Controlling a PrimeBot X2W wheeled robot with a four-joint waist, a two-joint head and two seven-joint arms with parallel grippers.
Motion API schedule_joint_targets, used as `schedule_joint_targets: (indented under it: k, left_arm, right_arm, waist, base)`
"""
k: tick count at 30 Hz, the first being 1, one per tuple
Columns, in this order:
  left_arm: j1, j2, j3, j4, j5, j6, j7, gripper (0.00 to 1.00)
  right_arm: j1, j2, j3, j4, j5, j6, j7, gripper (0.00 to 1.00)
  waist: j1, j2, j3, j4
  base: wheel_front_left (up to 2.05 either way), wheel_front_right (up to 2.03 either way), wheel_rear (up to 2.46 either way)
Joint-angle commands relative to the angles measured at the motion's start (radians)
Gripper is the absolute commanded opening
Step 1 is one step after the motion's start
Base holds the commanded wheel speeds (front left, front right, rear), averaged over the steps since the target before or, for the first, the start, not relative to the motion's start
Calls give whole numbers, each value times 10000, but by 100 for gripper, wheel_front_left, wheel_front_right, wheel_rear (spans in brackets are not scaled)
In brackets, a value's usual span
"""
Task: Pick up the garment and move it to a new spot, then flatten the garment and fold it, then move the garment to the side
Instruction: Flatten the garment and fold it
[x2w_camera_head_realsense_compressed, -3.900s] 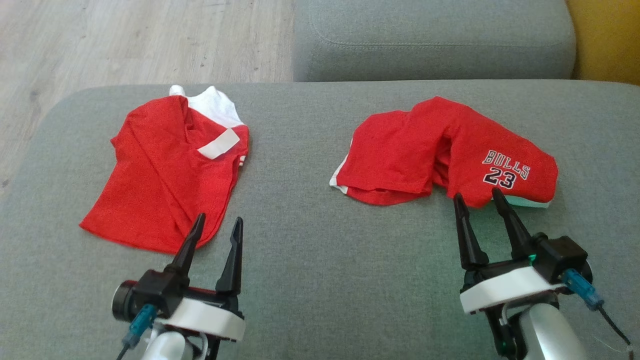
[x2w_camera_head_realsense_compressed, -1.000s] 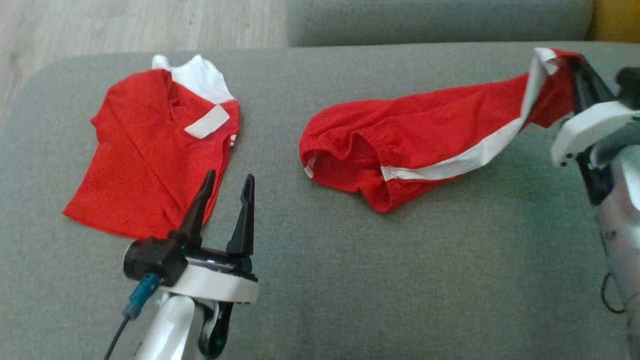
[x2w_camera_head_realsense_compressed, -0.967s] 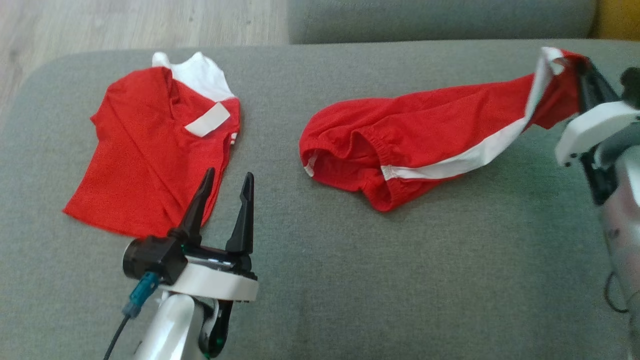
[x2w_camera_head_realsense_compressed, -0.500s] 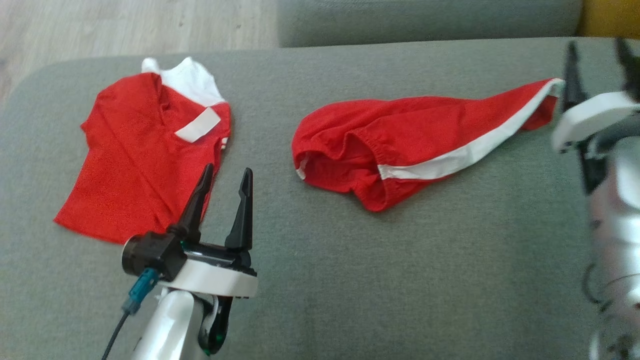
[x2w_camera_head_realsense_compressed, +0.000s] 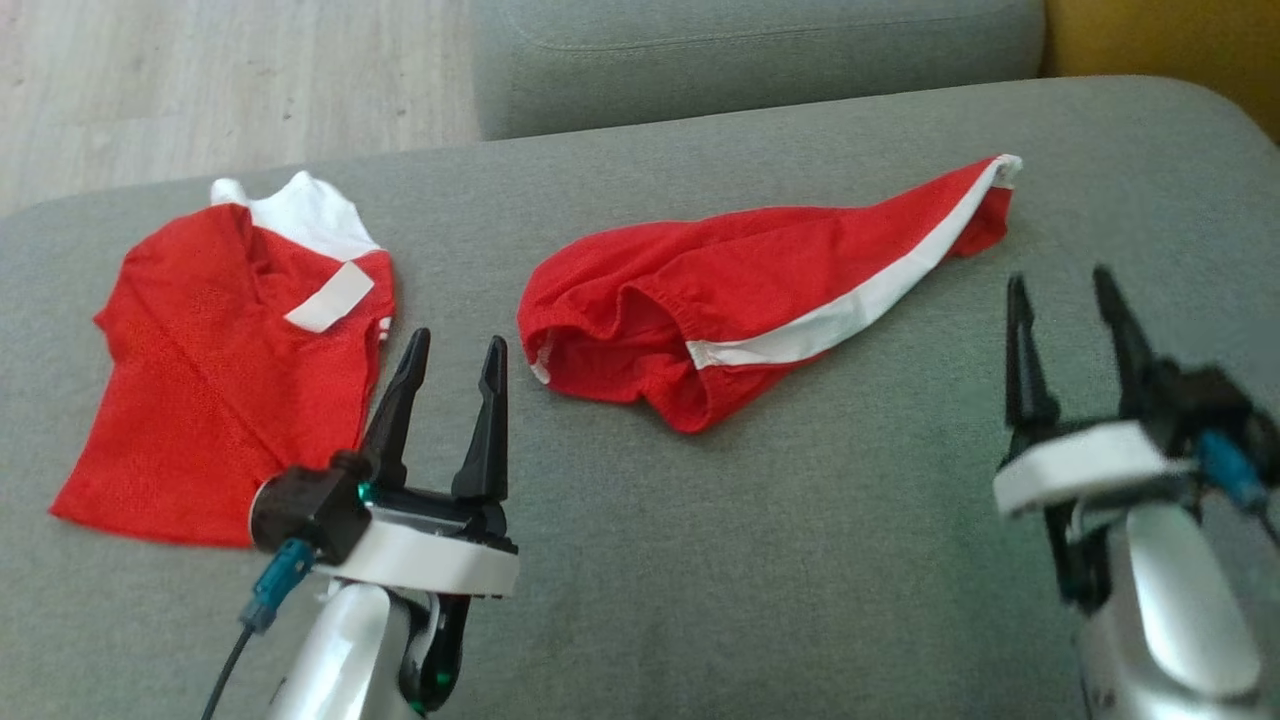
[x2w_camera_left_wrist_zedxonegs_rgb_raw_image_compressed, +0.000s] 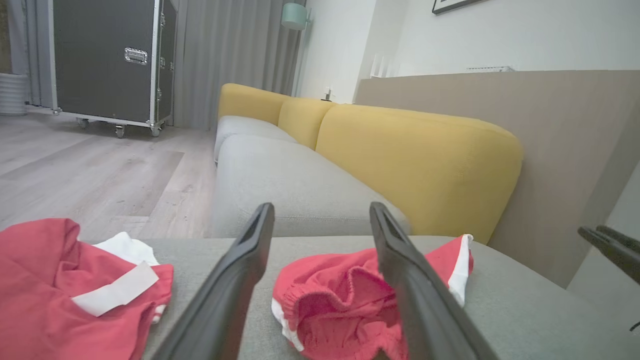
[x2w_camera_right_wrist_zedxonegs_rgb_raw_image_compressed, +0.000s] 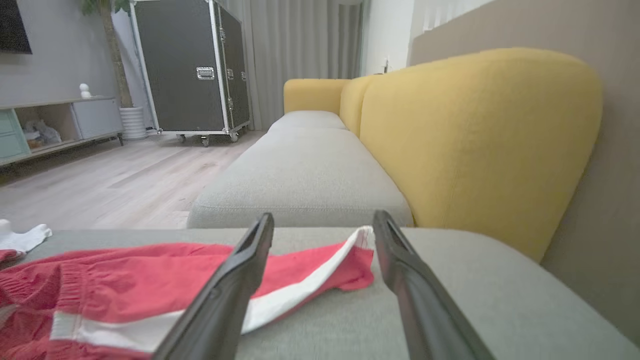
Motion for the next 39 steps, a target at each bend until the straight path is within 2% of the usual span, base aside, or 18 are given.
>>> schedule_joint_targets:
  k: [1,6,12,28,39]
  left_arm:
    - [-158,35,233,-308,-97,16,-93,100]
    - [-196,35,263,-270,-225,16,-93,100]
    - [-469,35,-55,81,-288,16,-93,100]
    - [-2750,35,-2733,3325,-2070,16,407,100]
    - [-3934,35,-3570,4499,-3014,109,596,100]
  right_arm:
    - [-92,101,402,-595,266,-7,-109,100]
    - [836,105,756,-1377,1033,-7,-109,100]
    - [878,107,746,-1717,1077,-7,-110,100]
    - [626,108,960,-1707,1251,-7,-110,100]
    - [317,108,1271,-1809,1547,-7,-110,100]
  waist:
    - [1,0,16,-85]
    - [1,0,155,-362]
    - [1,0,272,-577]
    - [1,0,1087,-1424]
    - [1,0,1680,-2025]
  base:
    - [0,0,0]
    - [0,0,0]
    - [0,0,0]
    - [0,0,0]
    - [0,0,0]
